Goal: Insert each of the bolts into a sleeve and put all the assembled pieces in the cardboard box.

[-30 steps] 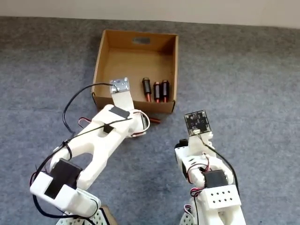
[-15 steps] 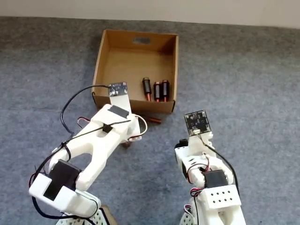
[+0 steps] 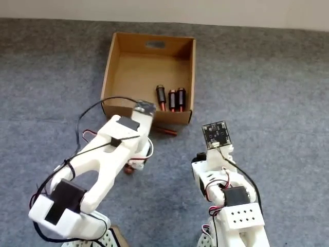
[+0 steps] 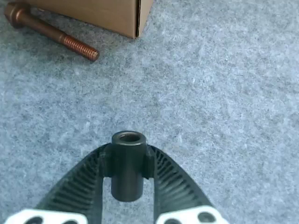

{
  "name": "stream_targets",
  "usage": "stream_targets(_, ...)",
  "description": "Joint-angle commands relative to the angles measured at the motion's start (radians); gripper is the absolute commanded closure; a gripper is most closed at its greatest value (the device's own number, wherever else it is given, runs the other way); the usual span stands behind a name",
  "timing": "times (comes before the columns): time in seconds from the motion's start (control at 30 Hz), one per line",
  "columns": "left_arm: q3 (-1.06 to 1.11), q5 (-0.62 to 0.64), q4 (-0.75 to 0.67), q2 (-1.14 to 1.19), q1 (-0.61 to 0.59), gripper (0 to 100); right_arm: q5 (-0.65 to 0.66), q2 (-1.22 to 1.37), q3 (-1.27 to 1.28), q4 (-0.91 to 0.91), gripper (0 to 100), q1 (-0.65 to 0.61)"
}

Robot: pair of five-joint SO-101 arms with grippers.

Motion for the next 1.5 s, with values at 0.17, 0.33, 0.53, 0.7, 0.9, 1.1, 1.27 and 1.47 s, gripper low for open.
stream_targets(0.17,0.001,-0.562,0.018,-0.058,0.001,99,-0.005,-0.015,-0.005,-0.021,99.2,-0.01)
stream_targets(0.33,-0.007,-0.753,0.106,-0.018,0.036,99,-0.005,-0.015,-0.005,-0.021,99.2,-0.01)
stream_targets(0.53,-0.01,-0.776,0.132,-0.007,0.128,90,-0.005,-0.015,-0.005,-0.021,99.2,-0.012)
stream_targets(0.7,-0.015,-0.718,0.13,-0.018,0.097,81,-0.005,-0.015,-0.005,-0.021,99.2,-0.012)
stream_targets(0.9,-0.042,-0.717,0.187,-0.064,0.091,86,-0.005,-0.015,-0.004,-0.021,99.2,-0.012)
stream_targets(1.1,0.024,-0.506,0.166,-0.282,0.093,86,-0.005,-0.015,-0.004,-0.021,99.2,-0.012)
stream_targets(1.27,0.157,-0.195,0.087,-0.394,0.088,86,-0.005,-0.015,-0.004,-0.021,99.2,-0.008)
stream_targets(1.47,0.246,0.275,0.043,-0.403,0.111,86,-0.006,-0.015,-0.004,-0.021,99.2,-0.008)
